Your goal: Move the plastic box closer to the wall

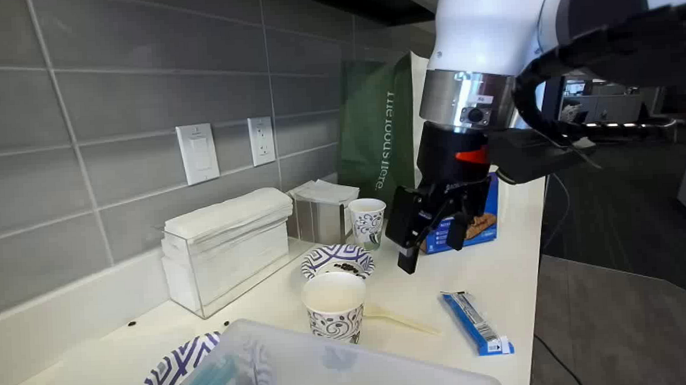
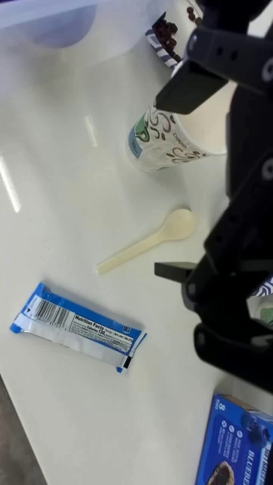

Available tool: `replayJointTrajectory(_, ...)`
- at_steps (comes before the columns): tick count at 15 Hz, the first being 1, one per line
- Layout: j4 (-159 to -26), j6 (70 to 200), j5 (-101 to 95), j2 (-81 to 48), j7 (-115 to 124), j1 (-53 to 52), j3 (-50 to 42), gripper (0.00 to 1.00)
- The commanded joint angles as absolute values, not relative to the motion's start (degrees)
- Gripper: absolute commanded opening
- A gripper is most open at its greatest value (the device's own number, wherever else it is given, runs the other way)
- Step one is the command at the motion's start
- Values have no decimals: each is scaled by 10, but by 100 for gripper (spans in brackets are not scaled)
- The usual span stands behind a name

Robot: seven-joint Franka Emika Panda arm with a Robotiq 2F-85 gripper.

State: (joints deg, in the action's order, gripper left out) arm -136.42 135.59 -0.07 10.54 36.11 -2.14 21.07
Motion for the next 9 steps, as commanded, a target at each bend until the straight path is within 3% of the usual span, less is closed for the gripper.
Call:
replayJointTrajectory(1,-1364,1354,-6,104,364,-45,187,100)
replayJointTrajectory(9,-1349,1395,13,72,310,-61,178,100)
